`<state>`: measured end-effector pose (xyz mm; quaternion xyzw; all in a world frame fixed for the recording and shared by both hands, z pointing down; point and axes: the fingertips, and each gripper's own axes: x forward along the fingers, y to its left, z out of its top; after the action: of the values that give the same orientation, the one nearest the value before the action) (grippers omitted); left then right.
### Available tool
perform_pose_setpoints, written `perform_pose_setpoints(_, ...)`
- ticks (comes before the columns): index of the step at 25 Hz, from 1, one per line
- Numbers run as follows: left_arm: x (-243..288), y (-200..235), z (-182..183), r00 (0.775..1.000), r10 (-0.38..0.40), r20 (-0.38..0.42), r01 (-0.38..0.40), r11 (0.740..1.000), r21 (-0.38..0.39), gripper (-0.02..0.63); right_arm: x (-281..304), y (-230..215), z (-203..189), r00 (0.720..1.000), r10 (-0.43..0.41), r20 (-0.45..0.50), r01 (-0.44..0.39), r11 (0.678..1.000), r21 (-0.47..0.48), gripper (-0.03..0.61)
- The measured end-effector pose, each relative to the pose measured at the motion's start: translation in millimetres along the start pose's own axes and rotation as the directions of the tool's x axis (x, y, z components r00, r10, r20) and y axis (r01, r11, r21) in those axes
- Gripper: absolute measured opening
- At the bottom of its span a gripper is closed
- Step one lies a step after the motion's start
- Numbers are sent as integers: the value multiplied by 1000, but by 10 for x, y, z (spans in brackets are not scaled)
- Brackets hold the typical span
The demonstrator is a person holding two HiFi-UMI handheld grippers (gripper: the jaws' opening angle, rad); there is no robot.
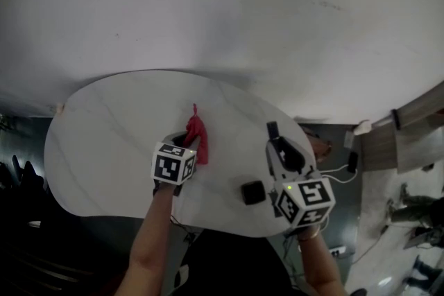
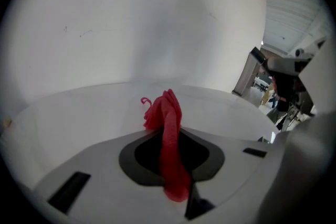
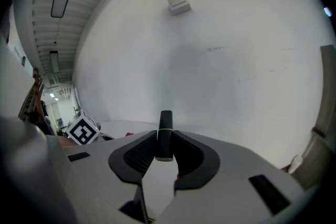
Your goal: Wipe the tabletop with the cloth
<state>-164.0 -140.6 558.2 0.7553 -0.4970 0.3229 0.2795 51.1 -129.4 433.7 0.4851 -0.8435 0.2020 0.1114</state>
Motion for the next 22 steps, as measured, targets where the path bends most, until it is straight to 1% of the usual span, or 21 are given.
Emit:
perform_pose_setpoints(2,-5,-166,203,997,-65,40,65,998,0,60,-73,-114,4,1000,-29,10,29,1000,4,92)
perform_pose_setpoints(3,21,-297,319,994,-97,57,96,995,14,60,-121,-184,-4,999,-47,14,47,999,12,92)
perform_pose_setpoints(6,169,-848,636,976,-202,78,195,976,93,60,-312,-411,-52,993,-112,24,111,993,50,92)
perform_pose_setpoints(8,309,-1296,805,955,-287,74,274,951,143,60,-462,-578,-86,986,-165,28,162,984,72,92)
perform_pose_setpoints(10,462,-1751,928,929,-365,59,348,918,192,60,-624,-750,-125,974,-224,32,221,971,95,92)
perform_pose_setpoints(13,704,-2372,1038,896,-443,19,424,868,259,60,-886,-1007,-199,948,-316,33,308,941,138,92)
perform_pose_setpoints(15,902,-2711,1089,883,-469,-17,452,840,300,60,-1026,-1183,-247,928,-372,31,362,917,166,92)
perform_pose_setpoints(18,1194,-3069,1067,876,-472,-97,473,804,362,60,-1160,-1370,-333,903,-429,18,417,887,199,92)
perform_pose_setpoints(20,1309,-3191,1027,882,-451,-135,465,792,396,60,-1232,-1411,-388,896,-444,8,433,877,209,92)
perform_pose_setpoints(22,1389,-3172,953,896,-414,-161,442,794,417,60,-1260,-1405,-419,896,-443,0,434,877,208,92)
